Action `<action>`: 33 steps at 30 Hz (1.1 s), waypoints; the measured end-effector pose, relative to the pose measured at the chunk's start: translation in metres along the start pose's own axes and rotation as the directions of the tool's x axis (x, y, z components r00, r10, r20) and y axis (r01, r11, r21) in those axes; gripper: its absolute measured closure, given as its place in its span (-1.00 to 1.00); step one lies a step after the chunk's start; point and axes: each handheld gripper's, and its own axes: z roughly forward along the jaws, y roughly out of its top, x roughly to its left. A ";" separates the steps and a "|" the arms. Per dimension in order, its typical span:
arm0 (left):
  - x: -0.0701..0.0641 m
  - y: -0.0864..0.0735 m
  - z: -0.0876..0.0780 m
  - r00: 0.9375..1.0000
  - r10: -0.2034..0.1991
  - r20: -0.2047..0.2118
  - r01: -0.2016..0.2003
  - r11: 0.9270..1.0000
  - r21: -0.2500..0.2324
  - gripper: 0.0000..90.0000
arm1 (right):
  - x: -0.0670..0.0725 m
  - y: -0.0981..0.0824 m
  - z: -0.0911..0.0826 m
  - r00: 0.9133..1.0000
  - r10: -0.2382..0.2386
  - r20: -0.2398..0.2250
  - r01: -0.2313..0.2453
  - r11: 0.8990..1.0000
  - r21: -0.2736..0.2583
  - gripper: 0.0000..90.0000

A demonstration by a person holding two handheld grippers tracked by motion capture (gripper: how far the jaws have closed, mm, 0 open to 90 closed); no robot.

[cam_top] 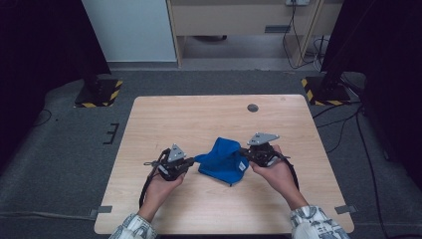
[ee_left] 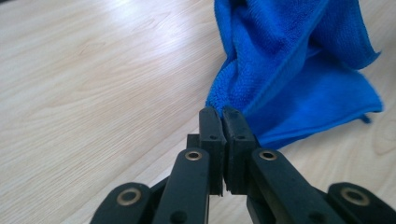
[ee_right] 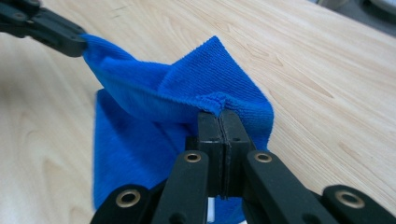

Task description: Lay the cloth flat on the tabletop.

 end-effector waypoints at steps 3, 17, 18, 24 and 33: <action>0.009 -0.002 0.007 1.000 -0.028 0.003 0.027 1.000 0.014 0.95 | -0.005 0.001 0.009 1.000 0.010 0.010 -0.010 1.000 0.018 0.99; 0.015 -0.015 0.021 0.999 -0.036 0.011 0.035 0.996 0.083 0.94 | -0.024 -0.009 0.070 0.997 0.069 0.039 -0.074 0.988 0.133 0.98; 0.015 -0.015 0.021 0.999 -0.032 0.012 0.031 0.996 0.086 0.93 | -0.023 -0.009 0.071 0.996 0.075 0.037 -0.080 0.989 0.128 0.96; 0.014 -0.017 0.021 0.999 -0.030 0.014 0.029 0.996 0.090 0.92 | -0.015 -0.008 0.060 0.996 0.086 0.023 -0.087 0.994 0.060 0.31; 0.012 -0.018 0.022 1.000 -0.024 0.013 0.022 0.995 0.095 0.92 | 0.002 -0.015 0.029 0.998 0.068 0.020 -0.067 0.998 -0.021 -0.24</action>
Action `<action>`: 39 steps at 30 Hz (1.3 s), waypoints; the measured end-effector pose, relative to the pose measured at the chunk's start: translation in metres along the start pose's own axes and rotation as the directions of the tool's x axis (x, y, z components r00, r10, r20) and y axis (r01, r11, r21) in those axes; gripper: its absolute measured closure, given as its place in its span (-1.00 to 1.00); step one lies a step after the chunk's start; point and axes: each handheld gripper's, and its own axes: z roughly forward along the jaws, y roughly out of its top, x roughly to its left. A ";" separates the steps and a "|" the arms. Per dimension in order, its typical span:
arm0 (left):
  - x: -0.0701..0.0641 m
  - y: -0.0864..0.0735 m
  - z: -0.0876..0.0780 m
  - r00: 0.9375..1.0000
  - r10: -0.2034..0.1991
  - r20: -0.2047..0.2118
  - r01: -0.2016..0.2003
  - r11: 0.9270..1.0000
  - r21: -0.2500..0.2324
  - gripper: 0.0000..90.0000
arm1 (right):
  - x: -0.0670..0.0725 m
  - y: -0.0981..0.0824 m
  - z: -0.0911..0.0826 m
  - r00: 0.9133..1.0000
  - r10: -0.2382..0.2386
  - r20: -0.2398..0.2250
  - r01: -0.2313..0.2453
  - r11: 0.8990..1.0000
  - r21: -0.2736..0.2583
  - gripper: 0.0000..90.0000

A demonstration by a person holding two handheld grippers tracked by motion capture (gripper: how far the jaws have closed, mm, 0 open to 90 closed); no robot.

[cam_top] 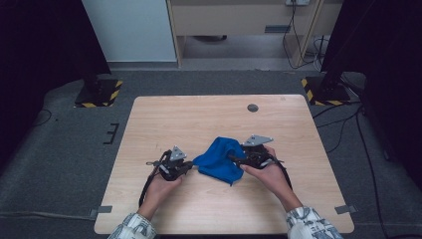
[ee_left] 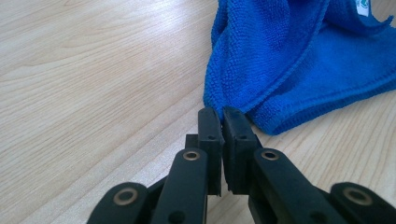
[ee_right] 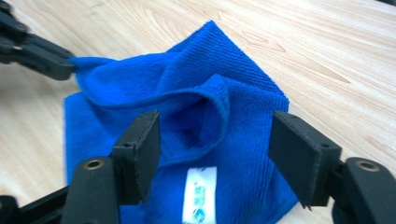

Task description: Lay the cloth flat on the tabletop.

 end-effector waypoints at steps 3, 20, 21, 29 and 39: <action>0.000 0.000 0.000 1.000 -0.001 0.001 0.001 1.000 0.000 0.92 | 0.005 -0.006 -0.008 1.000 -0.014 -0.009 0.014 1.000 -0.010 -0.17; 0.000 -0.001 0.001 1.000 -0.002 0.012 0.002 1.000 0.007 0.90 | 0.028 -0.035 -0.003 0.997 -0.059 -0.054 0.059 0.998 0.002 0.36; 0.000 -0.001 0.001 1.000 -0.003 0.013 0.003 1.000 0.007 0.90 | 0.030 -0.035 -0.002 0.996 -0.066 -0.053 0.066 0.998 0.008 0.35; 0.001 -0.002 0.001 1.000 -0.006 0.014 0.006 1.000 0.005 0.84 | 0.031 -0.037 0.006 0.994 -0.087 -0.061 0.090 0.995 0.052 0.92; 0.000 -0.004 -0.001 1.000 0.007 0.005 -0.007 1.000 -0.025 0.11 | 0.008 -0.030 -0.015 0.999 -0.027 -0.029 0.027 1.000 -0.004 0.99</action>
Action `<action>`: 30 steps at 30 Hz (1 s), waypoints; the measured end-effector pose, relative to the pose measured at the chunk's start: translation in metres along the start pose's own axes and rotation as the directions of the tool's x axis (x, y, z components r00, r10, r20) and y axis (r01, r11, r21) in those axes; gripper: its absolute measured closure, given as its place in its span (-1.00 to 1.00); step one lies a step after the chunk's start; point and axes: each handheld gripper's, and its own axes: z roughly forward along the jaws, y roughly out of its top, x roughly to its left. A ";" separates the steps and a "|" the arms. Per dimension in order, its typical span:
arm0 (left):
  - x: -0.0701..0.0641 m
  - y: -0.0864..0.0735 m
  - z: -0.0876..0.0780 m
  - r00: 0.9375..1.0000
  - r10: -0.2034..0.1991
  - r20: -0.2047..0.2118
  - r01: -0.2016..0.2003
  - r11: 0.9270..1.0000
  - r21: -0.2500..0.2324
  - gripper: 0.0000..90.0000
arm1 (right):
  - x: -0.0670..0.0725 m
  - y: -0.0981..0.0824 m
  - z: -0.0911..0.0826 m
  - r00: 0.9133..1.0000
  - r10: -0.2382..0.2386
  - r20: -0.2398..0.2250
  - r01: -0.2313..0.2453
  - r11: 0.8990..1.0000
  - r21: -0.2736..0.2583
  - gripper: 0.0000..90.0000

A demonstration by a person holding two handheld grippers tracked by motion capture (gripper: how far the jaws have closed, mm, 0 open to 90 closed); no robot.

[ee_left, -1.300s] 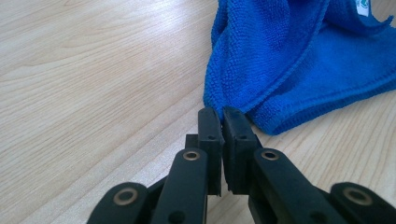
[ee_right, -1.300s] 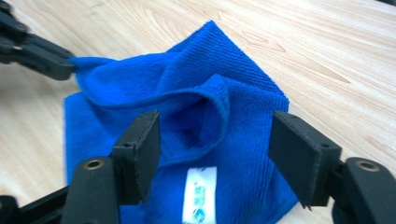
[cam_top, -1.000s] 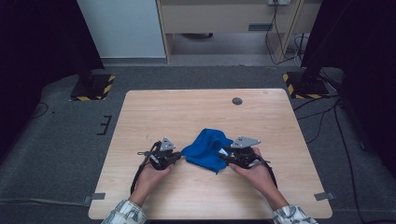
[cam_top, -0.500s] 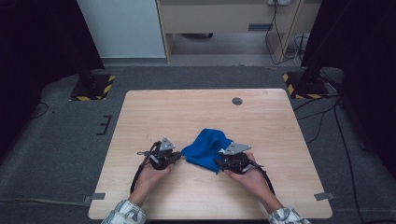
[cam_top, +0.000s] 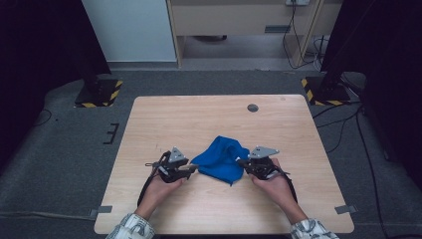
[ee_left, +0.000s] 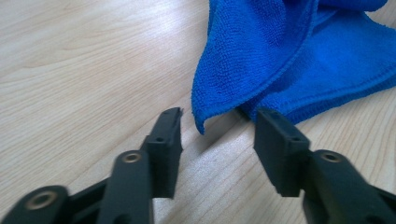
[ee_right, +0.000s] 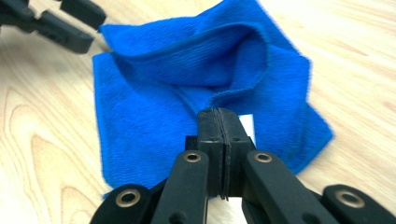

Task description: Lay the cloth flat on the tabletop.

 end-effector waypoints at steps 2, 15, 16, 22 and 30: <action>0.000 0.000 -0.002 1.000 0.006 -0.010 -0.006 1.000 -0.015 0.06 | -0.002 0.000 -0.001 1.000 0.003 0.004 -0.003 1.000 -0.002 0.99; 0.003 -0.002 0.011 0.998 0.069 -0.012 -0.069 0.998 0.002 -0.06 | -0.013 0.002 -0.008 0.999 0.036 0.014 -0.036 0.999 -0.017 0.99; 0.004 -0.002 0.012 0.997 0.075 -0.019 -0.075 0.997 0.004 -0.03 | -0.013 0.002 -0.009 0.999 0.036 0.015 -0.036 0.999 -0.018 0.99; 0.007 -0.002 0.019 0.997 0.067 -0.028 -0.068 0.998 -0.003 0.26 | -0.014 0.002 -0.009 0.999 0.045 0.009 -0.045 0.999 -0.025 0.99; 0.005 0.008 0.022 0.994 0.103 -0.031 -0.103 0.995 -0.011 0.90 | -0.014 0.003 -0.012 0.999 0.047 0.008 -0.047 0.998 -0.043 0.99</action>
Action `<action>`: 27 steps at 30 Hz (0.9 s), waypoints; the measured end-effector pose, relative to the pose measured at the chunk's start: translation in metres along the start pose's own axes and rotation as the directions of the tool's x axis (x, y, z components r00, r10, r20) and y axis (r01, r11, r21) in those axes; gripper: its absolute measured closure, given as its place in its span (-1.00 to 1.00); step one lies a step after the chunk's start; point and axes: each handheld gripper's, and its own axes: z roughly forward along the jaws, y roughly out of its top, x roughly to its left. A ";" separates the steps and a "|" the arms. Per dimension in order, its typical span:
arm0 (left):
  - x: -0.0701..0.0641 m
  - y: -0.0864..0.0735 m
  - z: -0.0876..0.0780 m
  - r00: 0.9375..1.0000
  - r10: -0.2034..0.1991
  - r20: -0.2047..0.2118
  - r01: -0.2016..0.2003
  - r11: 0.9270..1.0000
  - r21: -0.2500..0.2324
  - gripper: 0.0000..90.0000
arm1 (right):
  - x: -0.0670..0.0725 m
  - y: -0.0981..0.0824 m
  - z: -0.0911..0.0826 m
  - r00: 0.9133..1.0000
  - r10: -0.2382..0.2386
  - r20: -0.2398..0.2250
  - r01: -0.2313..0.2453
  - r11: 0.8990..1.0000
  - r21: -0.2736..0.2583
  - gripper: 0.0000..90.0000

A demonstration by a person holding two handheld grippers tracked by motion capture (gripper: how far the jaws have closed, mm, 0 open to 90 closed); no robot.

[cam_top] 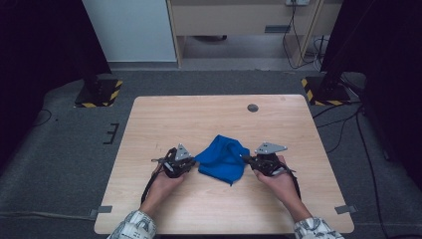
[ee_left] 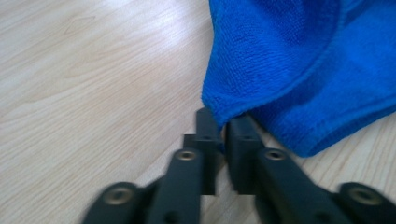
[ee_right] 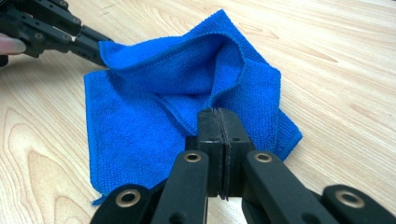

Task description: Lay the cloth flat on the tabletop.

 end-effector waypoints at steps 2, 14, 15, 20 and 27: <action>0.000 0.002 -0.004 1.000 -0.006 0.000 0.006 1.000 -0.014 0.96 | -0.001 0.000 -0.002 1.000 0.004 0.001 -0.004 1.000 -0.005 0.99; -0.001 0.027 -0.027 0.996 -0.089 0.028 0.092 0.991 -0.101 0.96 | -0.019 0.012 -0.027 0.999 0.042 0.029 -0.040 0.997 -0.061 0.99; -0.001 0.027 -0.027 0.996 -0.089 0.028 0.092 0.991 -0.101 0.96 | -0.019 0.012 -0.027 0.999 0.042 0.029 -0.040 0.997 -0.061 0.99; 0.001 0.043 -0.032 0.994 -0.102 0.034 0.106 0.987 -0.118 0.96 | -0.028 0.020 -0.039 0.997 0.066 0.039 -0.063 0.995 -0.083 0.99; 0.006 0.060 -0.039 0.993 -0.113 0.029 0.115 0.986 -0.120 0.97 | -0.045 0.029 -0.050 0.995 0.066 0.080 -0.059 0.995 -0.081 0.99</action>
